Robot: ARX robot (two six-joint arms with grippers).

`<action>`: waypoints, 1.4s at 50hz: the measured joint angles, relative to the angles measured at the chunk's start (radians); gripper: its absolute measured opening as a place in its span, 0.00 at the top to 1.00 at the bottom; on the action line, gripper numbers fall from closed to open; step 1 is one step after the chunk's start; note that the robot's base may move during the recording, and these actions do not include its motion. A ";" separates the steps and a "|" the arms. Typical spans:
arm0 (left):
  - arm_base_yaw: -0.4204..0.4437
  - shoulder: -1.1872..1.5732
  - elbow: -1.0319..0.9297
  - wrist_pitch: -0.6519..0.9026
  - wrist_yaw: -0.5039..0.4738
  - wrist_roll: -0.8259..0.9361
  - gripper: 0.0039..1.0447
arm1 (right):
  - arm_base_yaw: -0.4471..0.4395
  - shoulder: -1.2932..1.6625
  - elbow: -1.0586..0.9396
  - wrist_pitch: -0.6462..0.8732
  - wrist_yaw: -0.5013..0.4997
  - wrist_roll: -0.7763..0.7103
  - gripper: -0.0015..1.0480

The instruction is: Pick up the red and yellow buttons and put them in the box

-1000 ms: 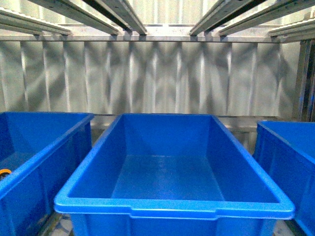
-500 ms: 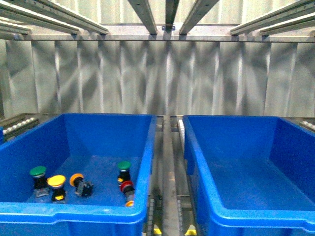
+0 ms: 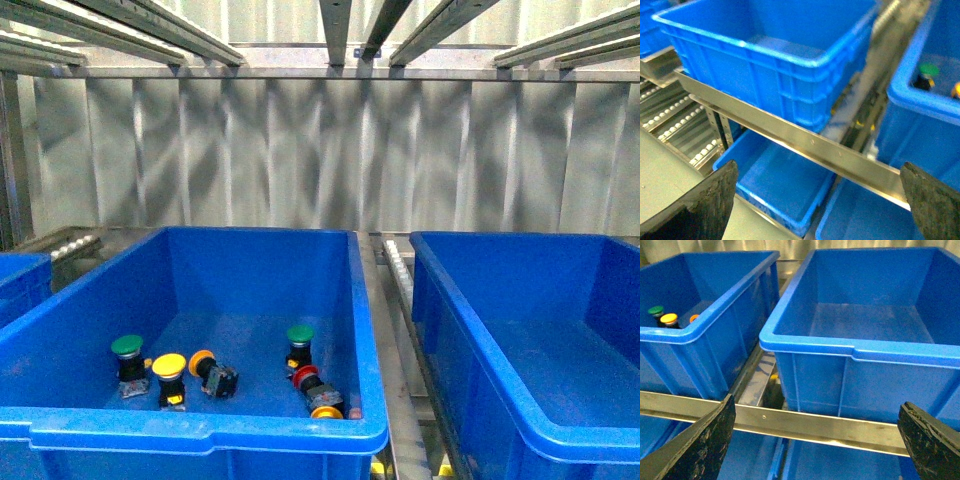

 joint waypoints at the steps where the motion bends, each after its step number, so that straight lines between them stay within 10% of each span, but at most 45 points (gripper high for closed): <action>1: 0.010 0.021 0.014 0.014 0.003 -0.001 0.07 | 0.000 0.000 0.000 0.000 0.001 0.000 0.06; 11: 0.097 0.436 0.345 0.180 0.172 0.066 0.07 | 0.000 0.000 0.000 0.000 0.003 0.000 0.06; 27: 0.021 1.001 0.829 0.000 0.327 0.092 0.07 | 0.000 0.000 0.000 0.000 0.003 0.000 0.06; 70: -0.068 1.675 1.454 -0.232 0.393 0.029 0.07 | 0.000 0.000 0.000 0.000 0.003 0.000 0.06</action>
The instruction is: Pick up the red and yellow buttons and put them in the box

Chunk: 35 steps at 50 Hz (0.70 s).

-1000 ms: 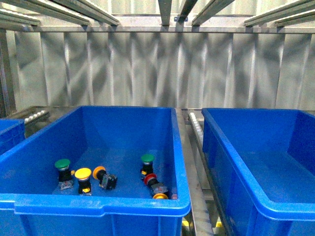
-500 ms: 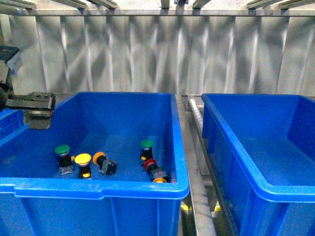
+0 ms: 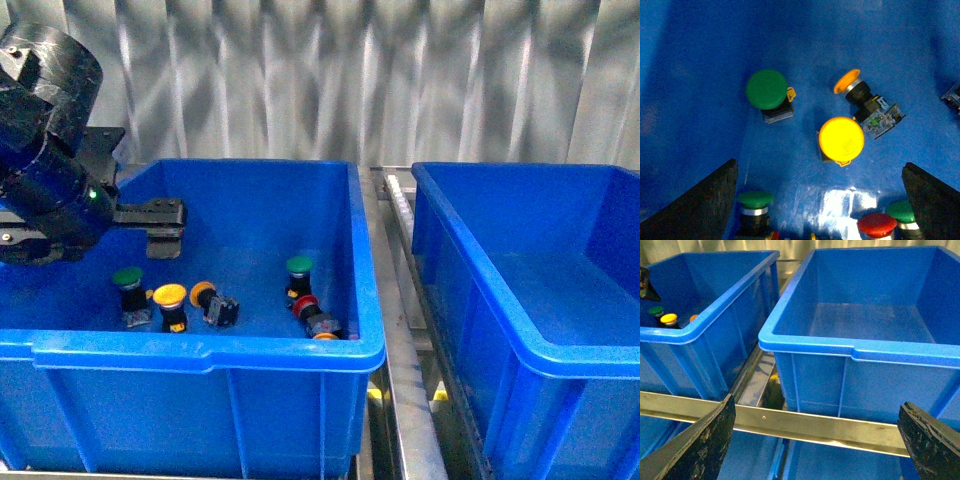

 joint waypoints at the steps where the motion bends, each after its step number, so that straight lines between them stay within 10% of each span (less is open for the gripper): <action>1: -0.001 0.011 0.009 -0.004 0.000 -0.003 0.07 | 0.000 0.000 0.000 0.000 0.000 0.000 0.06; 35: -0.035 0.226 0.232 -0.072 0.021 -0.033 0.07 | 0.000 0.000 0.000 0.000 0.000 0.000 0.06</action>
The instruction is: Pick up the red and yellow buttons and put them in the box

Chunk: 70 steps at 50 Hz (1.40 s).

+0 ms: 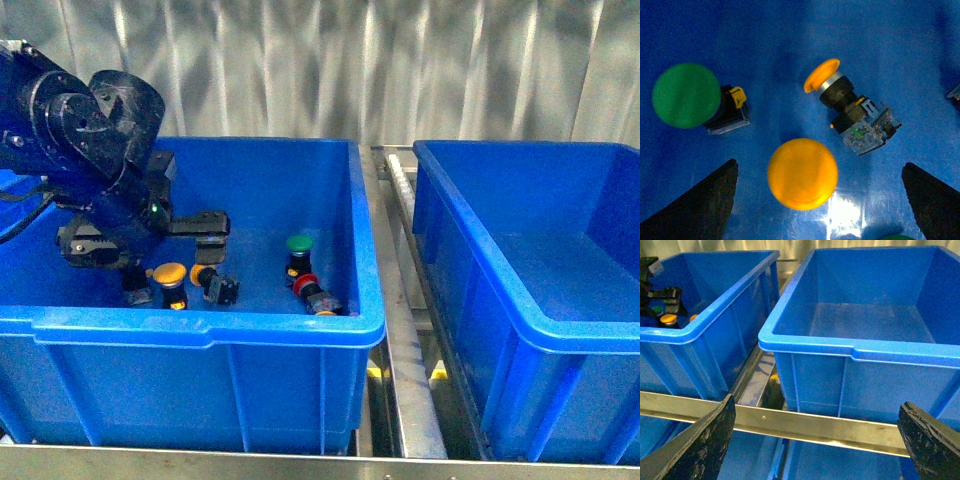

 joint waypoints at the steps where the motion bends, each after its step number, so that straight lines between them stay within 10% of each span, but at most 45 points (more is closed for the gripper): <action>1: -0.001 0.002 0.003 -0.002 0.000 0.000 0.07 | 0.000 0.000 0.000 0.000 0.000 0.000 0.06; 43: -0.003 0.084 0.083 -0.054 -0.036 -0.018 0.08 | 0.000 0.000 0.000 0.000 0.000 0.000 0.06; 59: -0.003 0.100 0.088 -0.065 -0.053 -0.018 0.66 | 0.000 0.000 0.000 0.000 0.000 0.000 0.06; 70: -0.003 0.083 0.061 -0.051 -0.036 -0.018 0.69 | 0.000 0.000 0.000 0.000 0.000 0.000 0.06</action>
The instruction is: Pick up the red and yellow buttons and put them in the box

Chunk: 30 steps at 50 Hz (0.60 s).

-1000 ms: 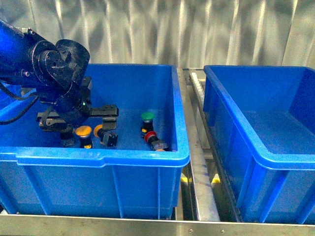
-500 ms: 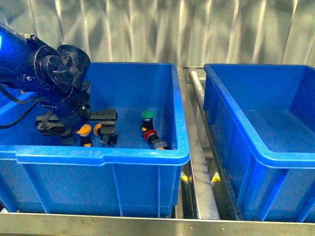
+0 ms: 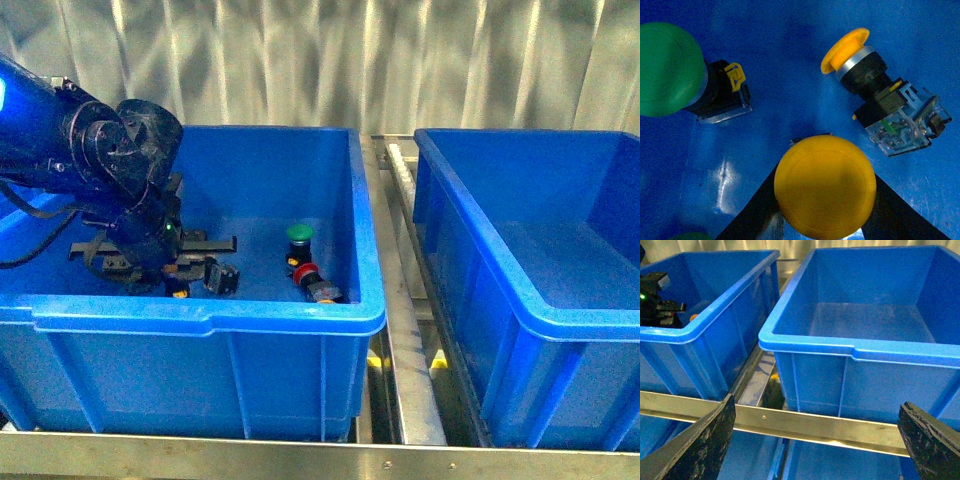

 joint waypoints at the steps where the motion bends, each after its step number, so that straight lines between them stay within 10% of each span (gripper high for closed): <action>1: 0.000 -0.006 -0.008 0.000 0.003 0.000 0.69 | 0.000 0.000 0.000 0.000 0.000 0.000 0.06; 30: 0.016 -0.438 -0.371 0.174 -0.003 0.038 0.70 | 0.000 0.000 0.000 0.000 0.000 0.000 0.06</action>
